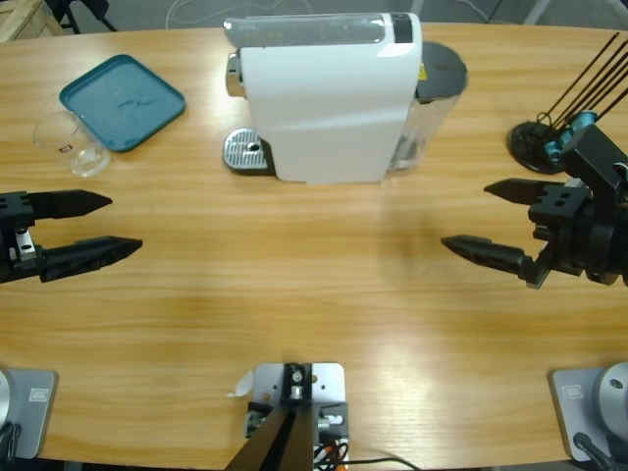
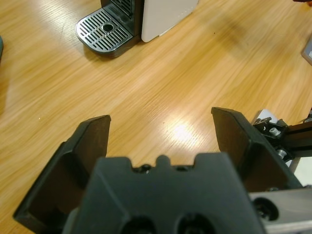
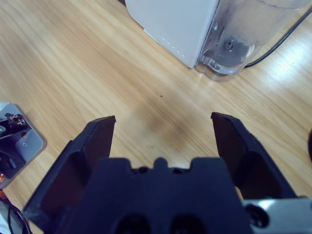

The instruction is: Pour coffee

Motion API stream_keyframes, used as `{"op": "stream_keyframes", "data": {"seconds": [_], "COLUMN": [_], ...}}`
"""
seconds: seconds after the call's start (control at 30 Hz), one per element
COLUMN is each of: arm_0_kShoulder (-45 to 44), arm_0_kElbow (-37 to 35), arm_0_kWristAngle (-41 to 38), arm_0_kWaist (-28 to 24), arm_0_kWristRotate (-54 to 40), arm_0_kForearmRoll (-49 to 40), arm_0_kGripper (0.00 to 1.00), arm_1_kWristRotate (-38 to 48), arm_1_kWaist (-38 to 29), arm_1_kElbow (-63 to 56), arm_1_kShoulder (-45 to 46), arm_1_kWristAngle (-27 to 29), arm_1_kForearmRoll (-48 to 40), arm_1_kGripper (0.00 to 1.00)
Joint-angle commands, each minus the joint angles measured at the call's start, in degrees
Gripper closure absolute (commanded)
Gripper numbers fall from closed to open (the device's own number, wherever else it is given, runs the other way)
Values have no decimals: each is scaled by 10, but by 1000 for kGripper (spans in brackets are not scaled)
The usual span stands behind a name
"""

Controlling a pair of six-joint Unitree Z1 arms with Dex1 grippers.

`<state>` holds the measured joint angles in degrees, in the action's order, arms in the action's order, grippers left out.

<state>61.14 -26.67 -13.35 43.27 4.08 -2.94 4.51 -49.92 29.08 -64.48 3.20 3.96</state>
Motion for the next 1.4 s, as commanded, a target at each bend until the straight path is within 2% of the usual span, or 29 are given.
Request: {"op": "stream_keyframes", "data": {"seconds": [0.03,0.23,0.3,0.43,0.47,0.57,0.63,0.77,0.97,1.23,1.4], "arm_0_kShoulder": [7,6,-6,6,17,76,128,211,300,382,405], "arm_0_kElbow": [21,15,8,-116,-148,-211,-218,-219,-249,-327,-340], "arm_0_kWristAngle": [-9,-4,19,13,-13,-160,-249,-351,-377,-431,-446], "arm_0_kWaist": [4,4,4,-18,-34,-96,-128,-191,-224,-222,-220], "arm_0_kWristRotate": [11,17,66,147,156,188,237,333,422,468,476], "arm_0_kForearmRoll": [8,13,30,-75,-90,-82,-17,85,130,151,164], "arm_0_kGripper": [101,104,105,105,105,105,111,145,151,151,151], "arm_1_kWristRotate": [8,8,8,8,8,8,8,8,8,8,8], "arm_1_kWaist": [-7,-8,-8,-7,-7,-7,-7,-7,-7,-7,-7], "arm_1_kElbow": [-17,-17,-17,-17,-17,-17,-17,-16,-17,-17,-17], "arm_1_kShoulder": [-7,-6,-5,-7,-7,-8,-8,-3,6,8,8], "arm_1_kWristAngle": [4,4,3,-1,-3,-3,-3,-4,-3,-4,-4], "arm_1_kForearmRoll": [-6,-6,-5,-6,-6,-6,-6,-6,-6,-6,-6], "arm_1_kGripper": [151,151,151,156,156,156,159,161,161,161,161]}}
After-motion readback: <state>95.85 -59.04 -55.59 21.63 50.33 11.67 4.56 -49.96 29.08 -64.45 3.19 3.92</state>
